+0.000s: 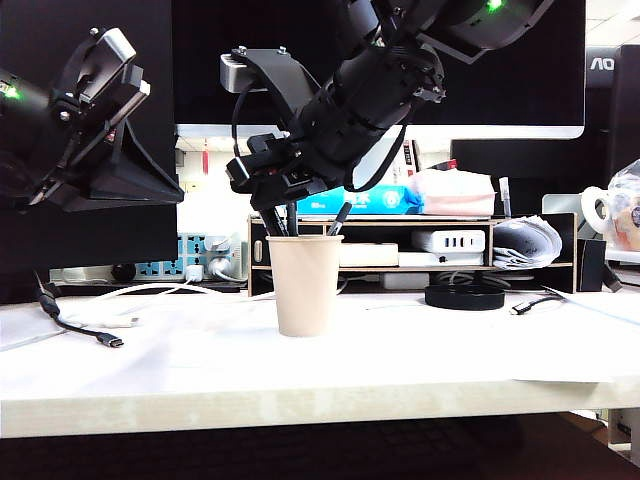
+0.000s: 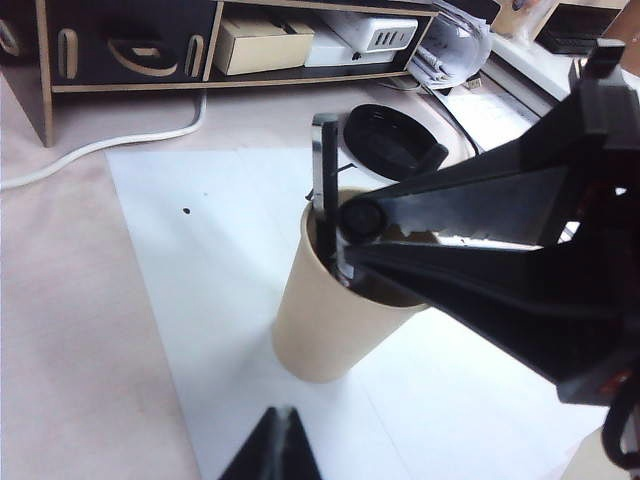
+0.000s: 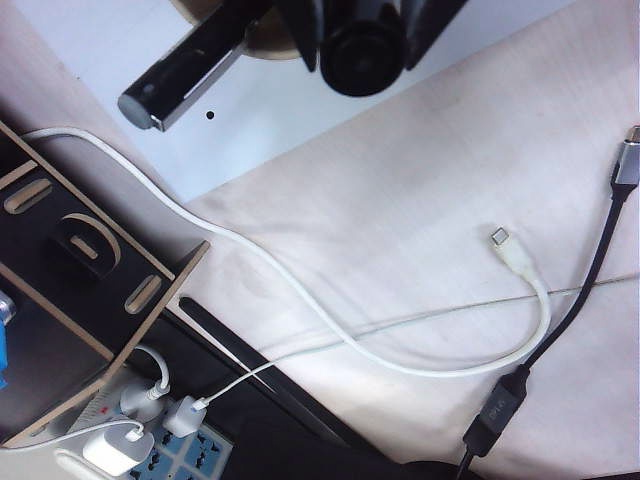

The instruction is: Pick up the marker from the paper cup and put it on the table.

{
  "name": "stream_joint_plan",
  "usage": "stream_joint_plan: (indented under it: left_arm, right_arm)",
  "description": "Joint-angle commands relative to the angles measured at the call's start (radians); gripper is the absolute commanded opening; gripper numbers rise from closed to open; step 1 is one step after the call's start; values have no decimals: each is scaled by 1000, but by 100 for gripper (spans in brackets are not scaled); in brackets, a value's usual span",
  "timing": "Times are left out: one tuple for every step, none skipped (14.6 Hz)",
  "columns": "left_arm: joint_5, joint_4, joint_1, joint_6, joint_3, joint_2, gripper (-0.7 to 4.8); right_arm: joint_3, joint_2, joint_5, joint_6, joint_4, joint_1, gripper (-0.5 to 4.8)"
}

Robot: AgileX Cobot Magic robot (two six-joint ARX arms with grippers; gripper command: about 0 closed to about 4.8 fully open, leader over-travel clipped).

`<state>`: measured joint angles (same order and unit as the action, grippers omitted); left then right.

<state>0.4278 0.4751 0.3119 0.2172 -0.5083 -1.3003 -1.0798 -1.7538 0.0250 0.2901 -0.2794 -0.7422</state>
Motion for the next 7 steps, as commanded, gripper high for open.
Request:
stream_joint_plan:
  left_arm:
    - [6,13,0,-1,-3,2,-5]
    - [6,13,0,-1,-3,2,-5]
    - [6,13,0,0,-3,2,-5]
    - [6,13,0,0,-3,2,-5]
    - [6,13,0,-1,-3,2,-5]
    - [6,13,0,-1,-3,2,-5]
    - [5,13,0,-1,-3,2,-5]
  right_arm:
    - [-5,4,3,-2,-36,-2,93]
    - [-5,4,4,-2,-48,-2,93]
    - [-5,5,15,-6,-61,-2,93]
    - [-5,6,29,-11,-70,-2,93]
    - [-5,7,29,-14,-75,-2,93]
    - [-5,8,30,-28,-77,-1,93]
    - [-7,8,37,-29,-76,-2,93]
